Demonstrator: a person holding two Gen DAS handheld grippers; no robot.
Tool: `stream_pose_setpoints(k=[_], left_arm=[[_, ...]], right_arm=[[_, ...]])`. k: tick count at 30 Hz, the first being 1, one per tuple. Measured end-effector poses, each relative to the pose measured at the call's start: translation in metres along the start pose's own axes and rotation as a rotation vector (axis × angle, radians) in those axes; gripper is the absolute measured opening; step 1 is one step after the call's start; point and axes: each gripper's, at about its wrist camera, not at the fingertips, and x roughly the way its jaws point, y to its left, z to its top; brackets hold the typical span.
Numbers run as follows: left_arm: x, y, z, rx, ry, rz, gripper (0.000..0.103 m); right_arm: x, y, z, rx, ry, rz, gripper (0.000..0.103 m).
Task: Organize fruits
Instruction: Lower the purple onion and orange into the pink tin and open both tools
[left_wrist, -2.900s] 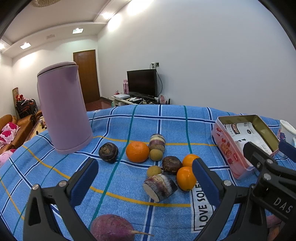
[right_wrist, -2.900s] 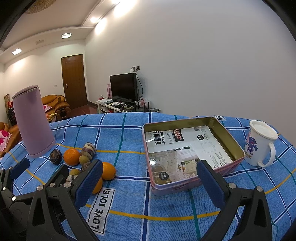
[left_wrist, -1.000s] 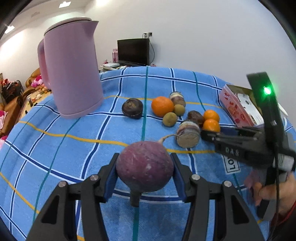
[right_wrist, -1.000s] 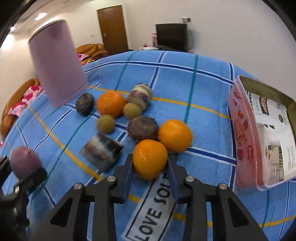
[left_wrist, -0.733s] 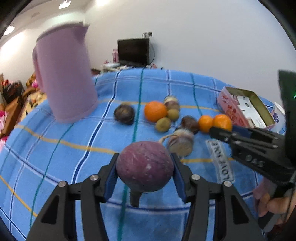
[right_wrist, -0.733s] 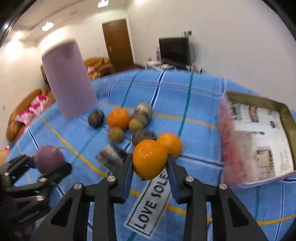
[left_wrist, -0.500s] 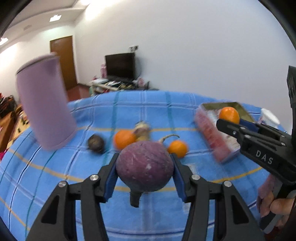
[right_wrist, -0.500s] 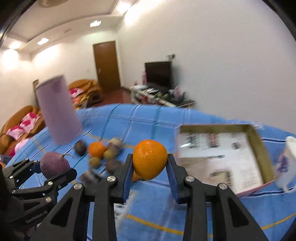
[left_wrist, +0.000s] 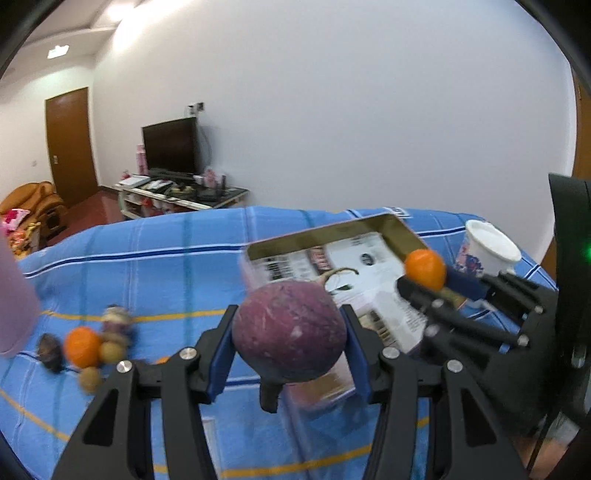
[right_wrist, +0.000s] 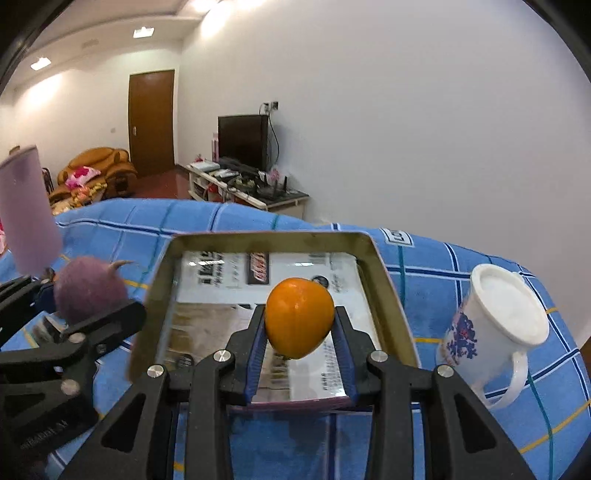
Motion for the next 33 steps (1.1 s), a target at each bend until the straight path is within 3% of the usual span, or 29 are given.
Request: stream_pose_setpoints(k=[10, 16, 26, 33], left_arm=[[0.037, -0.012, 0.004, -0.012, 0.076, -0.020, 0.055], [0.044, -0.013, 0.010, 0.006, 0.082, -0.012, 0.055], [0.049, -0.009, 0.008, 0.005, 0.143, -0.036, 0.056], [0.051, -0.009, 0.008, 0.017, 0.119, -0.020, 0.054]], right_arm=[[0.022, -0.020, -0.009, 0.046, 0.074, 0.024, 0.037], [0.046, -0.016, -0.015, 0.040, 0.177, 0.021, 0.037], [0.032, -0.001, -0.026, 0.105, 0.270, 0.002, 0.038], [0.032, -0.003, -0.030, 0.113, 0.245, -0.029, 0.042]])
